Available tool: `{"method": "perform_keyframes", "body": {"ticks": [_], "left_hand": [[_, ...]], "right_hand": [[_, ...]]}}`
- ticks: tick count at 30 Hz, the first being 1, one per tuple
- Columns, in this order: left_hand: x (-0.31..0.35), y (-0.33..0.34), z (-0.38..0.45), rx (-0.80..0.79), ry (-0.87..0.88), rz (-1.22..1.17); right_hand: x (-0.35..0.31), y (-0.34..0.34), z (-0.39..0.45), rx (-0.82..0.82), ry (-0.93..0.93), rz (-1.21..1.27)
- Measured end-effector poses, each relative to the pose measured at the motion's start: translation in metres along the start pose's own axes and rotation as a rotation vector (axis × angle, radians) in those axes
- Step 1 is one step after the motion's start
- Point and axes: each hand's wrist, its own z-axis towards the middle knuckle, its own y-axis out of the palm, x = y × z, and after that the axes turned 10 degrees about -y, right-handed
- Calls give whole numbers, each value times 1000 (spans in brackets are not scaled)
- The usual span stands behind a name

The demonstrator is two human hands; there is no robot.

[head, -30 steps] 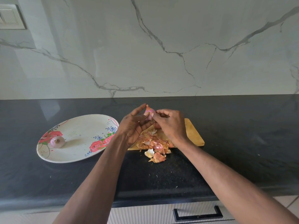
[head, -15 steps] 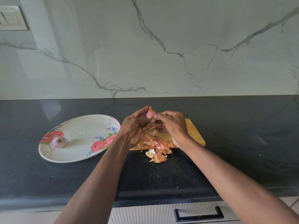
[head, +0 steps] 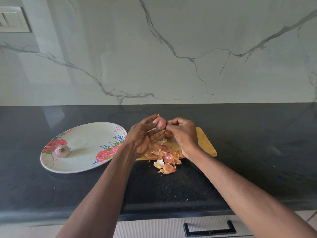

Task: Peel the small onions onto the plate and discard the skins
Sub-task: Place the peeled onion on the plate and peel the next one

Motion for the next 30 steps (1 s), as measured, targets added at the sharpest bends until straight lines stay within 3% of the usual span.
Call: {"method": "perform_keyframes", "body": {"ticks": [8, 13, 22, 26, 30], "left_hand": [[2, -3, 0, 91, 36, -65], [6, -12, 4, 26, 78, -78], [2, -7, 2, -24, 99, 63], [-1, 1, -4, 13, 118, 219], [-6, 11, -13, -52, 148, 259]], "right_hand": [[-1, 1, 1, -117, -1, -42], [6, -1, 1, -214, -115, -251], [5, -6, 4, -45, -200, -265], [-1, -8, 5, -45, -217, -231], [-4, -8, 2, -71, -158, -161]]}}
